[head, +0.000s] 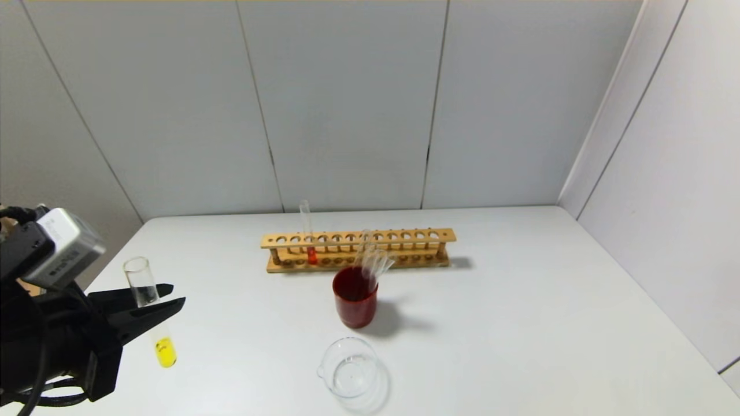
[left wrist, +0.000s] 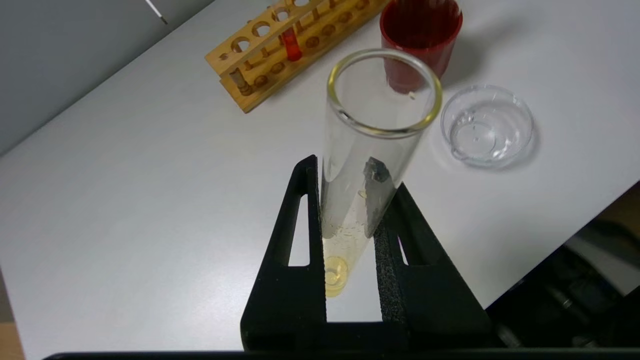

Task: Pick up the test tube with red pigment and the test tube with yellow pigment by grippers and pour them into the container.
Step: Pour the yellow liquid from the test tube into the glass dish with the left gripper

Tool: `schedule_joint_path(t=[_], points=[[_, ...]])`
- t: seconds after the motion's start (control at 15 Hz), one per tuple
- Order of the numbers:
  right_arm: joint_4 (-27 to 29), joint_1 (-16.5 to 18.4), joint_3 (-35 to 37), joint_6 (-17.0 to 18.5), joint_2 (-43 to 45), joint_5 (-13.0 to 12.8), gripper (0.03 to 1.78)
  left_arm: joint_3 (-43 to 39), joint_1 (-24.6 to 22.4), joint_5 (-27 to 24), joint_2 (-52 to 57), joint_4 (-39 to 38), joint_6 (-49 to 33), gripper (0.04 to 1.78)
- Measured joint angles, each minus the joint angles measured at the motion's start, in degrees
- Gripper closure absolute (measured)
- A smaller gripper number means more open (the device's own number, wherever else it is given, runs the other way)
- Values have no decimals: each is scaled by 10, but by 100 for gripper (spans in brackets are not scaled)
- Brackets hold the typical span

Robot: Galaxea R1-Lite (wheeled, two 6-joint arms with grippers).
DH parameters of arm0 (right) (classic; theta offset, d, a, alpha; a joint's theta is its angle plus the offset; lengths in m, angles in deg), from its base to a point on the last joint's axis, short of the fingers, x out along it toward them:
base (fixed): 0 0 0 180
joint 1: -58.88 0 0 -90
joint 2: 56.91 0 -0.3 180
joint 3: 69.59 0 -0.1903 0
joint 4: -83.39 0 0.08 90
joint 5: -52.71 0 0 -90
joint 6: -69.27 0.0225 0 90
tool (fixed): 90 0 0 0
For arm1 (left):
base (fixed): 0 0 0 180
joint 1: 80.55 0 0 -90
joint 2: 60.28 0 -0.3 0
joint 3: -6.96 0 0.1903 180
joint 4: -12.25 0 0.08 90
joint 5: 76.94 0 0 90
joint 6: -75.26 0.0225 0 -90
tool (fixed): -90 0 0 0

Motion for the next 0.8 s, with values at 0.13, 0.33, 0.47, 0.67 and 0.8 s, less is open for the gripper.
schedule_joint_path(t=[0.13,0.33,0.47,0.67,0.8], points=[[0,0,0,0,0,0,6,1,29,25,-23,0,27,149],[0,0,0,0,0,0,6,11,84,88,-70,-5,38,149],[0,0,0,0,0,0,6,20,130,148,-108,-7,76,149],[0,0,0,0,0,0,6,36,195,224,-162,-27,107,149],[0,0,0,0,0,0,6,40,223,266,-195,-43,113,149]])
